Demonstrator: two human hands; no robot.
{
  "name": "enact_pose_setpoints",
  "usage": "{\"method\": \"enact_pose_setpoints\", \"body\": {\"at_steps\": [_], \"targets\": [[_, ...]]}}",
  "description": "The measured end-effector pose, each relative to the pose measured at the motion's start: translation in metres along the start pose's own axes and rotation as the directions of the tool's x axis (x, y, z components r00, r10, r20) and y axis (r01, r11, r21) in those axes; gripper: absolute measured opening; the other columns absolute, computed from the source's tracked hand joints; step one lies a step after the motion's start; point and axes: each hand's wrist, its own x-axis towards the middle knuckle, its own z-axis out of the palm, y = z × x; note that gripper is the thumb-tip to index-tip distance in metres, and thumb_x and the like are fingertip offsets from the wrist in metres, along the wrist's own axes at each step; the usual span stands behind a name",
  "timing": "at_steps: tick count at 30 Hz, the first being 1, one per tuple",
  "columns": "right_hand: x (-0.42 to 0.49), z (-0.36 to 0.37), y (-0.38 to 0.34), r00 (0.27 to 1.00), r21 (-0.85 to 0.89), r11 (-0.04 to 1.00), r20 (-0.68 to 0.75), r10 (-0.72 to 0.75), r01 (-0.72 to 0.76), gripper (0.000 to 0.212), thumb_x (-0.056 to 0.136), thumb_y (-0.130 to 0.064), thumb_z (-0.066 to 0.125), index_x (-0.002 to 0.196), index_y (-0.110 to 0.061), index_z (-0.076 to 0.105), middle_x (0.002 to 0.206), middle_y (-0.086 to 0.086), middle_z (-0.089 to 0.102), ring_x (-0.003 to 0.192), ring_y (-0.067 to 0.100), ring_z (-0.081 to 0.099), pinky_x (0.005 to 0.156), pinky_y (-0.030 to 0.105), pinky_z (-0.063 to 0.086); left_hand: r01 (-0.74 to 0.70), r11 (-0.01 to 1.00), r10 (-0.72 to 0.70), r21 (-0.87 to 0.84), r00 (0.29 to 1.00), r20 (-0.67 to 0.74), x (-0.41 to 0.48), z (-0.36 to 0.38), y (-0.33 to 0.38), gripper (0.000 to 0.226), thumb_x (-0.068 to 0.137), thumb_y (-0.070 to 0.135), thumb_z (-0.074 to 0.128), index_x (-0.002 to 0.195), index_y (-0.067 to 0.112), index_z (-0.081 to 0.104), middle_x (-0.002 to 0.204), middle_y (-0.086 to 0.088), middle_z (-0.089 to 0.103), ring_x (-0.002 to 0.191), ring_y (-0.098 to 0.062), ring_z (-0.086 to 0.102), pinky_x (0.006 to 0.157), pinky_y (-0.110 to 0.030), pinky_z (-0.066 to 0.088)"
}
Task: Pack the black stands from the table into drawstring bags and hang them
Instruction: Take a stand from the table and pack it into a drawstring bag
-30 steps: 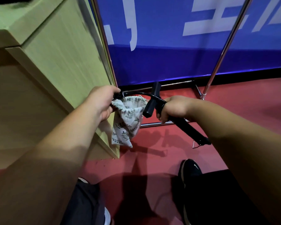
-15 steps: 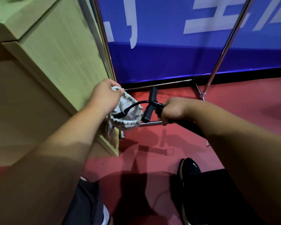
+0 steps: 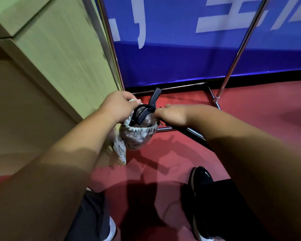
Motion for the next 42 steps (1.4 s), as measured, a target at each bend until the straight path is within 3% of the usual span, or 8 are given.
{"method": "enact_pose_setpoints", "body": {"at_steps": [4, 11, 15, 19, 23, 26, 35, 42], "targets": [[-0.01, 0.011, -0.01, 1.0, -0.29, 0.957, 0.004, 0.028, -0.026, 0.059, 0.115, -0.045, 0.035, 0.157, -0.003, 0.038, 0.152, 0.024, 0.044, 0.14, 0.04, 0.046, 0.108, 0.038, 0.038, 0.052, 0.975, -0.047, -0.217, 0.999, 0.026, -0.002, 0.002, 0.008, 0.02, 0.096, 0.037, 0.077, 0.087, 0.019, 0.079, 0.069, 0.002, 0.07, 0.061, -0.019, 0.056, 0.063, -0.027, 0.044], [-0.003, 0.035, -0.017, 0.993, -0.554, 0.825, -0.058, 0.099, -0.114, 0.062, 0.098, -0.021, 0.055, 0.153, -0.005, 0.031, 0.147, 0.022, 0.042, 0.135, 0.049, 0.047, 0.112, 0.054, 0.045, 0.003, 0.99, 0.015, -0.141, 0.992, 0.126, -0.007, 0.003, 0.012, 0.033, 0.085, 0.053, 0.084, 0.091, 0.021, 0.079, 0.076, 0.002, 0.075, 0.064, -0.014, 0.063, 0.061, -0.025, 0.048], [-0.005, 0.033, -0.021, 0.998, -0.513, 0.857, -0.009, -0.059, 0.046, 0.034, 0.099, -0.015, 0.057, 0.132, -0.007, 0.057, 0.124, 0.016, 0.064, 0.11, 0.039, 0.062, 0.087, 0.036, 0.05, -0.058, 0.996, 0.056, 0.065, 0.998, 0.034, -0.004, 0.003, 0.01, 0.016, 0.086, 0.032, 0.086, 0.092, 0.021, 0.075, 0.071, 0.001, 0.067, 0.059, -0.017, 0.061, 0.054, -0.027, 0.042], [0.0, 0.022, -0.016, 0.992, -0.267, 0.961, 0.113, -0.047, 0.076, 0.03, 0.089, -0.035, 0.08, 0.077, -0.012, 0.065, 0.071, 0.002, 0.07, 0.068, 0.026, 0.068, 0.061, 0.026, 0.051, -0.077, 0.997, 0.078, 0.018, 0.991, -0.113, -0.001, -0.007, 0.012, 0.015, 0.085, 0.012, 0.071, 0.085, 0.025, 0.077, 0.078, 0.004, 0.074, 0.07, -0.016, 0.069, 0.06, -0.025, 0.051], [-0.002, 0.018, 0.004, 0.893, -0.046, 0.987, 0.42, 0.16, -0.155, 0.038, 0.092, -0.043, 0.079, 0.111, -0.014, 0.065, 0.101, 0.007, 0.068, 0.087, 0.031, 0.078, 0.086, 0.052, 0.06, -0.025, 0.994, 0.047, 0.106, 0.975, -0.218, 0.003, -0.023, 0.005, 0.028, 0.084, 0.005, 0.06, 0.083, 0.028, 0.077, 0.075, 0.006, 0.072, 0.063, -0.016, 0.066, 0.052, -0.022, 0.042], [0.0, 0.023, 0.01, 0.914, 0.182, 0.968, 0.397, 0.089, -0.173, 0.046, 0.095, -0.034, 0.08, 0.129, -0.011, 0.059, 0.104, 0.016, 0.059, 0.084, 0.04, 0.076, 0.084, 0.067, 0.06, -0.037, 0.984, 0.072, 0.173, 0.977, -0.201, 0.005, -0.025, -0.003, 0.027, 0.085, 0.005, 0.059, 0.081, 0.027, 0.075, 0.075, 0.008, 0.069, 0.062, -0.009, 0.061, 0.051, -0.022, 0.039], [-0.001, 0.036, -0.011, 0.994, 0.273, 0.962, 0.101, -0.038, 0.009, 0.01, 0.091, -0.01, 0.069, 0.082, -0.006, 0.068, 0.072, 0.014, 0.071, 0.061, 0.029, 0.065, 0.063, 0.036, 0.056, -0.191, 0.979, 0.186, 0.071, 0.98, 0.071, 0.001, 0.008, -0.002, 0.007, 0.094, 0.031, 0.076, 0.087, 0.027, 0.078, 0.088, 0.007, 0.076, 0.09, -0.016, 0.072, 0.08, -0.032, 0.055], [0.012, 0.027, -0.011, 0.959, 0.695, 0.704, 0.276, -0.07, -0.149, 0.025, 0.102, -0.01, 0.052, 0.121, 0.001, 0.064, 0.102, 0.02, 0.078, 0.094, 0.034, 0.074, 0.074, 0.039, 0.058, -0.157, 0.982, 0.117, 0.103, 0.942, 0.315, -0.002, -0.001, 0.003, 0.026, 0.092, 0.006, 0.065, 0.094, 0.029, 0.079, 0.094, 0.0, 0.079, 0.08, -0.016, 0.067, 0.073, -0.026, 0.053]]}}
